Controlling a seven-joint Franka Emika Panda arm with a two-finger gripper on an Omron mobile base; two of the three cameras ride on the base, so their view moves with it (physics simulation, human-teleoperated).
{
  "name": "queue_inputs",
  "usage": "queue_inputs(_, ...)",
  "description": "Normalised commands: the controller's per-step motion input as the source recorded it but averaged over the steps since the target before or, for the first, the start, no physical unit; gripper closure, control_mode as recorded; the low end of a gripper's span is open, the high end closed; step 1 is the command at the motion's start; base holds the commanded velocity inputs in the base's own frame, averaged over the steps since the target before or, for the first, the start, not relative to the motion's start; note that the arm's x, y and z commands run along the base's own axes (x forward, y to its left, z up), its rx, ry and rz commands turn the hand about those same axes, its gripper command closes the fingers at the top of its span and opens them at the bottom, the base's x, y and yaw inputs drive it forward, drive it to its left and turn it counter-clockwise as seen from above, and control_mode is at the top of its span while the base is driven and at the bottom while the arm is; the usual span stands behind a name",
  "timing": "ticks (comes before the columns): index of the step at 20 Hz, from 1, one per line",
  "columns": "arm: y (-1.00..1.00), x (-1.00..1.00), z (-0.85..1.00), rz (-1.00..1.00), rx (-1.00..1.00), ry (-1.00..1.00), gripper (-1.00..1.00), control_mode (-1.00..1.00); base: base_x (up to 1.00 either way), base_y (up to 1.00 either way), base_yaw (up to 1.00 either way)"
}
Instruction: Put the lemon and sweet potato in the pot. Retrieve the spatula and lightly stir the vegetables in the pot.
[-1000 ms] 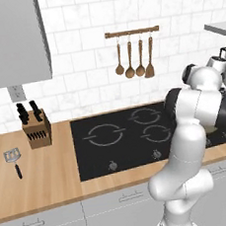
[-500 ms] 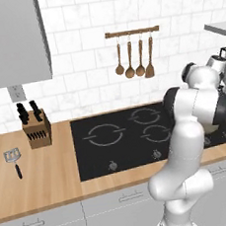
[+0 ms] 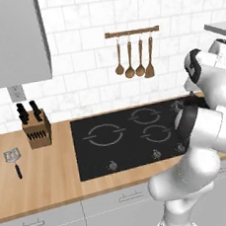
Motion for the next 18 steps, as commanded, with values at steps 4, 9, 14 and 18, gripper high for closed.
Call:
queue_inputs(4, 1.0, -0.61, 0.01, 0.02, -0.07, 0.03, -1.0, -1.0, 0.0, 0.0, 0.0)
queue_inputs(9, 1.0, -0.56, 0.02, 0.0, -0.05, 0.01, -1.0, -1.0, 0.0, 0.0, 0.0)
queue_inputs(14, 0.68, -0.37, 0.0, 0.0, -0.02, 0.0, -1.0, -1.0, 0.0, 0.0, 0.0)
queue_inputs(18, 0.37, -0.08, 0.0, 0.0, 0.0, 0.0, -1.0, -1.0, 0.0, 0.0, 0.0)
